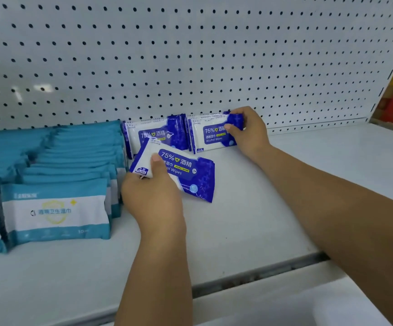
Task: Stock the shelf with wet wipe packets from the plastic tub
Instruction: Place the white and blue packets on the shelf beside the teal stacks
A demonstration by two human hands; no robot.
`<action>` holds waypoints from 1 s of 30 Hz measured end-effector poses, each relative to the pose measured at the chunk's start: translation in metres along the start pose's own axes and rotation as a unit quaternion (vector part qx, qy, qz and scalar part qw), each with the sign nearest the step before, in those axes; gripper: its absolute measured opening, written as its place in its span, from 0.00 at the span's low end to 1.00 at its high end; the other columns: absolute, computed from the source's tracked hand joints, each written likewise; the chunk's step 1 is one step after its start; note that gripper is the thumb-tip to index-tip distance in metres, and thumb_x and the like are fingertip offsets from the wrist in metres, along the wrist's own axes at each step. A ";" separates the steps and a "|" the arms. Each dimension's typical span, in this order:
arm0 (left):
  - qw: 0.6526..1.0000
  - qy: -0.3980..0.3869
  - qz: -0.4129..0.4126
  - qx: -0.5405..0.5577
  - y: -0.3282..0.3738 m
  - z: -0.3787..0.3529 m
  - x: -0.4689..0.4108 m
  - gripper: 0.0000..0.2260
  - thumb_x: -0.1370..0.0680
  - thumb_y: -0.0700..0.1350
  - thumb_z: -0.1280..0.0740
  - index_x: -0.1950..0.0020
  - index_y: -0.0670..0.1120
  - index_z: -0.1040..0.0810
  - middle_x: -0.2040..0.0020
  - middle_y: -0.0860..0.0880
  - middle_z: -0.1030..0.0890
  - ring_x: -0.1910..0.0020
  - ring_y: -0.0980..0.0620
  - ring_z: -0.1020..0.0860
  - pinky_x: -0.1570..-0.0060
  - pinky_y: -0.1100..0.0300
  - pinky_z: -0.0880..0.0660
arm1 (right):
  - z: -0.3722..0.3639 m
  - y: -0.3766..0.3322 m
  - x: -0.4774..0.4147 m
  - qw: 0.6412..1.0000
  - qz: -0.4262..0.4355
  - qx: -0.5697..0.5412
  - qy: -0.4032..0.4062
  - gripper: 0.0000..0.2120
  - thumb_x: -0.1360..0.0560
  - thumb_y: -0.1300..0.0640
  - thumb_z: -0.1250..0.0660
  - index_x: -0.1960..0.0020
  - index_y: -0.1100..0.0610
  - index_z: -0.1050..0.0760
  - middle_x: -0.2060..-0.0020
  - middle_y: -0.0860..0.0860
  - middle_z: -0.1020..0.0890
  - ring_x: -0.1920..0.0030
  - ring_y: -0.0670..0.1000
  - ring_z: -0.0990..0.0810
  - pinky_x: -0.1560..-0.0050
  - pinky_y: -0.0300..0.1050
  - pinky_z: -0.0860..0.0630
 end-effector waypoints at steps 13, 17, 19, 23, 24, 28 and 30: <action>0.999 0.004 0.021 0.049 0.003 0.004 0.004 0.05 0.20 0.47 0.29 0.55 0.52 0.22 0.56 0.54 0.15 0.58 0.54 0.15 0.51 0.47 0.17 | -0.002 -0.001 0.006 0.999 0.011 0.041 -0.003 0.22 0.25 0.52 0.26 0.34 0.52 0.28 0.40 0.51 0.23 0.41 0.52 0.23 0.44 0.48 0.21; 0.991 0.004 0.043 0.128 0.009 0.005 0.008 0.04 0.21 0.47 0.29 0.51 0.49 0.21 0.54 0.52 0.14 0.56 0.55 0.14 0.60 0.56 0.18 | 0.011 -0.024 0.010 0.992 0.049 0.078 0.087 0.23 0.25 0.44 0.29 0.34 0.51 0.29 0.38 0.49 0.26 0.38 0.51 0.28 0.37 0.52 0.27; 0.982 -0.011 0.046 0.181 0.014 0.002 0.011 0.03 0.20 0.46 0.29 0.49 0.48 0.21 0.51 0.50 0.14 0.54 0.54 0.14 0.61 0.59 0.19 | 0.012 -0.049 0.024 0.997 0.047 -0.011 0.060 0.15 0.23 0.43 0.31 0.42 0.51 0.25 0.45 0.47 0.21 0.43 0.48 0.23 0.43 0.41 0.25; 0.970 -0.025 0.039 0.238 0.017 -0.001 0.013 0.06 0.20 0.44 0.29 0.43 0.48 0.20 0.48 0.50 0.13 0.49 0.52 0.14 0.57 0.58 0.18 | -0.008 -0.086 0.056 0.972 -0.027 -0.145 -0.184 0.19 0.21 0.38 0.37 0.51 0.52 0.18 0.55 0.48 0.14 0.51 0.48 0.16 0.43 0.50 0.20; 0.968 -0.026 0.039 0.248 0.017 -0.001 0.013 0.07 0.20 0.44 0.30 0.43 0.48 0.20 0.47 0.49 0.14 0.48 0.52 0.15 0.56 0.57 0.17 | -0.014 -0.092 0.064 0.953 -0.039 -0.159 -0.256 0.19 0.23 0.37 0.37 0.49 0.52 0.18 0.52 0.48 0.13 0.48 0.49 0.15 0.42 0.49 0.20; 0.966 -0.026 0.030 0.254 0.016 0.001 0.011 0.09 0.20 0.43 0.29 0.41 0.46 0.19 0.47 0.49 0.14 0.48 0.52 0.15 0.53 0.57 0.17 | -0.023 -0.106 0.079 0.914 -0.014 -0.142 -0.381 0.13 0.26 0.47 0.28 0.47 0.54 0.19 0.50 0.49 0.13 0.46 0.49 0.15 0.45 0.44 0.20; 0.978 -0.026 0.007 0.205 0.017 0.004 0.010 0.06 0.20 0.44 0.29 0.44 0.48 0.18 0.50 0.51 0.13 0.50 0.53 0.15 0.54 0.59 0.18 | -0.023 -0.105 0.077 0.923 -0.002 -0.141 -0.357 0.05 0.25 0.54 0.26 0.50 0.52 0.18 0.54 0.46 0.13 0.51 0.45 0.15 0.51 0.38 0.21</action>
Point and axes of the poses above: each hand's wrist, its own x-axis away from the middle knuckle, its own z-axis out of the back of the hand, y = z × x, the point moved 4 cm from there along -x, towards the middle knuckle
